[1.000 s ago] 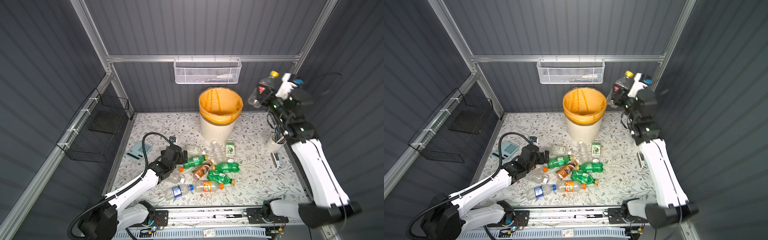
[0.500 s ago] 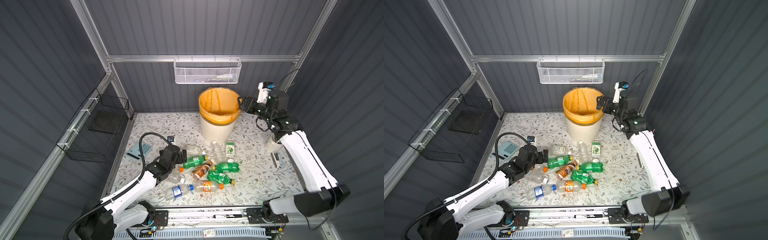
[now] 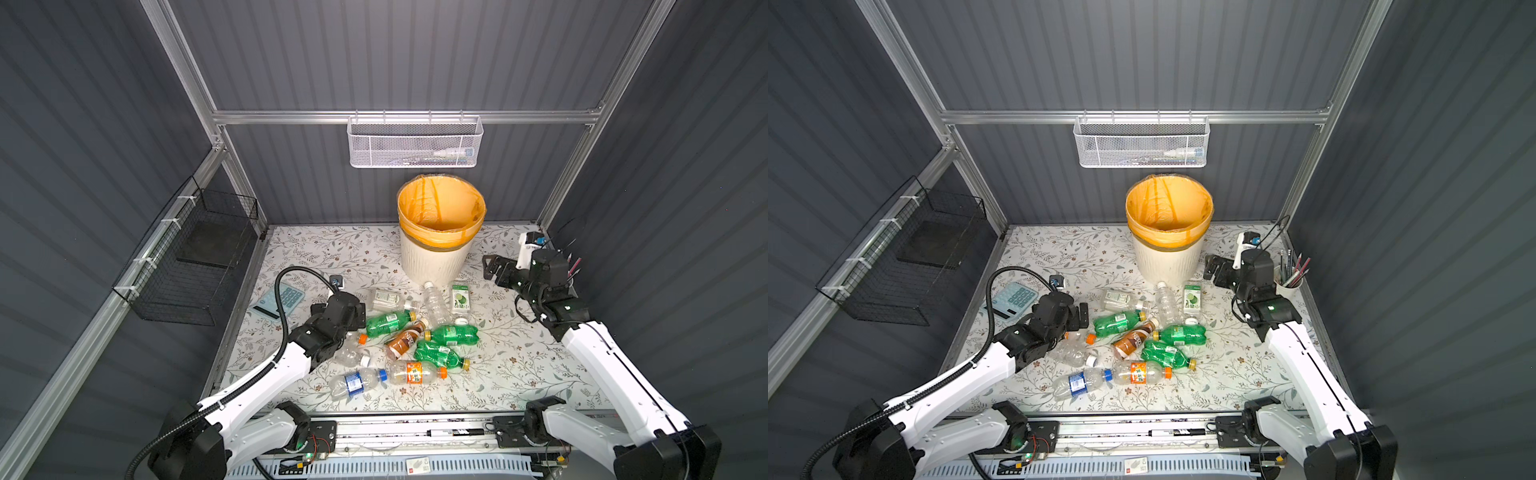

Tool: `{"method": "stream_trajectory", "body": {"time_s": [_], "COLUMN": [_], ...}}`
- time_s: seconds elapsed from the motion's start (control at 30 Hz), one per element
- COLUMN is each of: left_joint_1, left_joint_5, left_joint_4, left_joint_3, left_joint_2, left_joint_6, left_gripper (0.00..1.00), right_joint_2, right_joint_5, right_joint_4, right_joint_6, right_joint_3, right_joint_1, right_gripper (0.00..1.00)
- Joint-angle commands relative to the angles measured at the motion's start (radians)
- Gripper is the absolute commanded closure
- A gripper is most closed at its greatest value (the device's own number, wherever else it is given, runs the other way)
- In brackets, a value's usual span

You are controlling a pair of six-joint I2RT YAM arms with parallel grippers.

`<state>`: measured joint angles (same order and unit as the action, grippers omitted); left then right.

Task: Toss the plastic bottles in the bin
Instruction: 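Open the right gripper over the bin and draw it back toward the pile, then lower the right gripper onto the green-labelled lime juice bottle and close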

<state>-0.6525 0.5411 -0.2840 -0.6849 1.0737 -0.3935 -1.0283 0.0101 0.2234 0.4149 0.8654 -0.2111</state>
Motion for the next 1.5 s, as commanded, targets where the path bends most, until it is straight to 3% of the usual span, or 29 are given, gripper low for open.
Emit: {"method": "stream_trajectory", "body": {"time_s": [0.0, 0.3, 0.87, 1.3, 1.47], "left_joint_1": [0.002, 0.003, 0.003, 0.002, 0.002], "left_joint_5": [0.012, -0.043, -0.095, -0.077, -0.07], "left_joint_4": [-0.049, 0.016, 0.058, 0.06, 0.058], "left_joint_3": [-0.035, -0.003, 0.02, 0.034, 0.034], "left_joint_2": [0.008, 0.015, -0.002, 0.001, 0.008], "left_joint_6": [-0.016, -0.068, -0.056, -0.041, -0.036], "left_gripper": [0.0, 0.0, 0.0, 0.0, 0.0], "right_joint_2": [0.045, -0.01, -0.46, -0.644, -0.686], "right_joint_5": [-0.025, -0.045, 0.037, 0.168, 0.18], "right_joint_4": [-0.037, 0.001, 0.037, 0.09, 0.115], "right_joint_6": [0.05, 0.072, 0.089, 0.067, 0.062], "right_joint_3": [-0.085, -0.217, -0.006, 0.118, 0.152], "right_joint_1": [0.001, -0.002, -0.141, -0.154, -0.14], "right_gripper": [0.01, 0.01, 0.01, 0.01, 0.08]}}
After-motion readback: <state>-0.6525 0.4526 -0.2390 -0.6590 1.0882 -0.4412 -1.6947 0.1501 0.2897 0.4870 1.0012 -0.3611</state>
